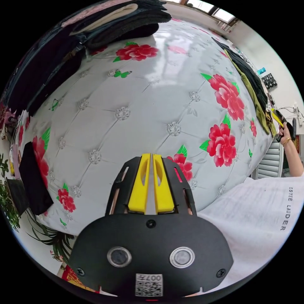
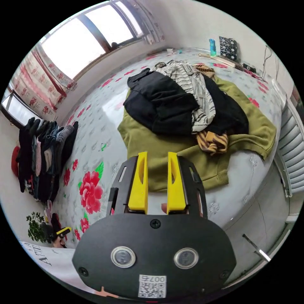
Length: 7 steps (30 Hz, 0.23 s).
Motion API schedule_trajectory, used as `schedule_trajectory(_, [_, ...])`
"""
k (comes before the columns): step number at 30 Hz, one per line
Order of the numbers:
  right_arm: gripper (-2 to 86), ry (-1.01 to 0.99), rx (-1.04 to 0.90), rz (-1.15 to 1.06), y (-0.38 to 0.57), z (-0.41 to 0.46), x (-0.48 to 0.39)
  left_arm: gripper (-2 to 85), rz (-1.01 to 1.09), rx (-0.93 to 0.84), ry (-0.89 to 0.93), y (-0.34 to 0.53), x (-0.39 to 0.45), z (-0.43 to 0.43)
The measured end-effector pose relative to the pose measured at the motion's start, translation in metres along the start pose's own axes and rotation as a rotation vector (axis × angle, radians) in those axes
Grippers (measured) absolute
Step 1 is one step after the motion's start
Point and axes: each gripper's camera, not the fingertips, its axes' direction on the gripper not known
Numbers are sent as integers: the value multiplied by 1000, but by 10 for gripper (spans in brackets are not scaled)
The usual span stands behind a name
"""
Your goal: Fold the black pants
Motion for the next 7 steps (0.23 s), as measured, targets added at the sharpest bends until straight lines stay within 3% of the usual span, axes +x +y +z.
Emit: schedule_trajectory(7, [63, 108, 32, 116, -70, 19, 52, -9, 0, -4, -143, -15, 30, 0])
